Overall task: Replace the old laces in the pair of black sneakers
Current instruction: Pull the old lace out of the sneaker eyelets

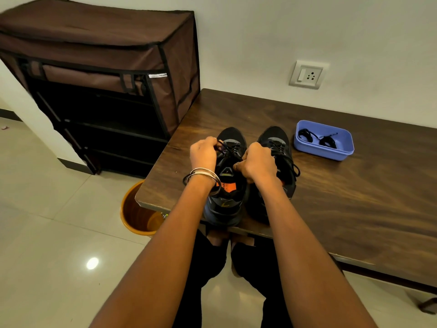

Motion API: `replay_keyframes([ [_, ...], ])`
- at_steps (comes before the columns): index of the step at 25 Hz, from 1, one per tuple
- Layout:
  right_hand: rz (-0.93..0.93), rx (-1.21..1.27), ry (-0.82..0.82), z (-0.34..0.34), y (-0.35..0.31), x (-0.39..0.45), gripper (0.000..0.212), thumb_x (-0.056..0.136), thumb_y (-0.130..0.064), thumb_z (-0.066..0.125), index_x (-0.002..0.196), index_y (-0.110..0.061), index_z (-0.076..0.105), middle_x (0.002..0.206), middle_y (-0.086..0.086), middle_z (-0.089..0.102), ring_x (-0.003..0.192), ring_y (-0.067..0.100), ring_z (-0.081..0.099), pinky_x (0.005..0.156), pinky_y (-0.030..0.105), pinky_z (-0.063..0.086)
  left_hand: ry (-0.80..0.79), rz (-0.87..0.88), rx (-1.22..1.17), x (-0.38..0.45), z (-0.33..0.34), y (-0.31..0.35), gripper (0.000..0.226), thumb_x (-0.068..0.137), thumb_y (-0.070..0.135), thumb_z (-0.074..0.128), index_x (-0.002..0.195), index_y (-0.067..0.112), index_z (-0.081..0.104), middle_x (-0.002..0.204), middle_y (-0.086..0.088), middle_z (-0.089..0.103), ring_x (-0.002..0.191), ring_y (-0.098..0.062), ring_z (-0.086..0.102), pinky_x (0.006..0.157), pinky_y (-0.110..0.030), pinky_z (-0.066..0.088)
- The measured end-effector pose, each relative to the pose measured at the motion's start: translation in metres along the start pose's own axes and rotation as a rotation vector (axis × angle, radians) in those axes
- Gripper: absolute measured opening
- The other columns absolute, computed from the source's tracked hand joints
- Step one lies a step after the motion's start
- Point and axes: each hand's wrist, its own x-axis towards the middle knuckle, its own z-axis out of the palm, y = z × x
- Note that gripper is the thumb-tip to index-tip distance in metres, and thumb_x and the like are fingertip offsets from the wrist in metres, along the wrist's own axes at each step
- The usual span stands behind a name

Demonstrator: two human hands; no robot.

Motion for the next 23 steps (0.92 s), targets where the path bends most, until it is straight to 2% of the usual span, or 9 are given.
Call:
replay_keyframes([
  [2,0.007,0.019,-0.020,0.000,-0.001,-0.002,0.035,0.078,-0.032,0.080,0.102,-0.011,0.064,0.101,0.012,0.065,0.088,0.035,0.069,0.077,0.045,0.060,0.048,-0.161,-0.180,0.007,-0.003,0.003,0.020,0.088,0.013,0.051,0.069,0.012,0.059,0.067,-0.001,0.060,0.063,-0.015,0.056,0.056,-0.026,0.040],
  [4,0.005,0.017,-0.033,-0.001,-0.001,-0.003,0.036,0.077,-0.032,0.080,0.101,-0.010,0.065,0.100,0.012,0.066,0.088,0.036,0.069,0.076,0.046,0.060,0.088,-0.147,-0.127,0.009,-0.005,0.007,0.019,0.090,0.011,0.050,0.074,0.009,0.061,0.069,-0.002,0.059,0.068,-0.020,0.057,0.055,-0.024,0.046],
  [7,-0.025,0.000,-0.030,-0.002,0.000,-0.004,0.034,0.079,-0.031,0.077,0.102,-0.010,0.064,0.100,0.013,0.066,0.089,0.036,0.068,0.078,0.046,0.059,0.020,0.264,0.643,0.004,-0.008,0.002,0.020,0.089,0.033,0.052,0.094,0.023,0.070,0.086,0.005,0.065,0.090,-0.020,0.055,0.088,-0.037,0.038],
  [9,-0.038,-0.009,-0.048,-0.002,0.000,-0.004,0.034,0.079,-0.032,0.076,0.102,-0.011,0.062,0.101,0.014,0.065,0.090,0.036,0.068,0.078,0.047,0.059,-0.163,0.511,1.126,-0.003,-0.011,0.000,0.019,0.088,0.043,0.056,0.100,0.036,0.069,0.098,0.009,0.066,0.100,-0.019,0.055,0.094,-0.044,0.031],
  [11,-0.045,-0.013,-0.069,-0.003,-0.002,-0.005,0.034,0.080,-0.032,0.076,0.102,-0.011,0.062,0.102,0.014,0.065,0.090,0.036,0.068,0.078,0.048,0.059,-0.232,0.625,1.363,-0.006,-0.013,0.002,0.022,0.088,0.044,0.060,0.109,0.041,0.067,0.110,0.008,0.063,0.109,-0.019,0.054,0.095,-0.045,0.030],
  [14,-0.070,-0.047,-0.078,-0.005,-0.002,-0.008,0.034,0.083,-0.029,0.075,0.107,-0.010,0.060,0.106,0.016,0.064,0.094,0.037,0.066,0.081,0.047,0.058,-0.148,0.766,1.491,-0.006,-0.008,-0.001,0.022,0.092,0.041,0.056,0.109,0.038,0.068,0.110,0.004,0.061,0.109,-0.021,0.051,0.091,-0.043,0.030],
  [16,-0.090,-0.095,-0.065,-0.006,-0.001,-0.010,0.034,0.085,-0.027,0.073,0.109,-0.008,0.058,0.108,0.016,0.062,0.098,0.037,0.064,0.081,0.044,0.055,-0.124,0.762,1.424,-0.007,-0.003,-0.005,0.019,0.093,0.037,0.052,0.102,0.033,0.069,0.106,0.004,0.060,0.107,-0.020,0.049,0.088,-0.042,0.029],
  [19,-0.110,-0.119,-0.058,-0.006,0.000,-0.009,0.032,0.087,-0.026,0.072,0.108,-0.006,0.058,0.109,0.018,0.063,0.099,0.038,0.063,0.080,0.043,0.054,-0.119,0.563,1.156,-0.002,0.001,-0.008,0.016,0.094,0.032,0.050,0.089,0.027,0.064,0.099,0.004,0.057,0.099,-0.015,0.046,0.085,-0.040,0.029],
  [23,-0.096,-0.095,-0.092,-0.005,-0.002,-0.006,0.033,0.087,-0.024,0.073,0.109,-0.006,0.057,0.111,0.019,0.061,0.097,0.041,0.065,0.083,0.051,0.057,-0.119,0.222,0.124,0.000,-0.002,0.006,0.015,0.095,0.019,0.049,0.081,0.019,0.055,0.083,0.000,0.061,0.074,-0.015,0.062,0.065,-0.030,0.046],
])
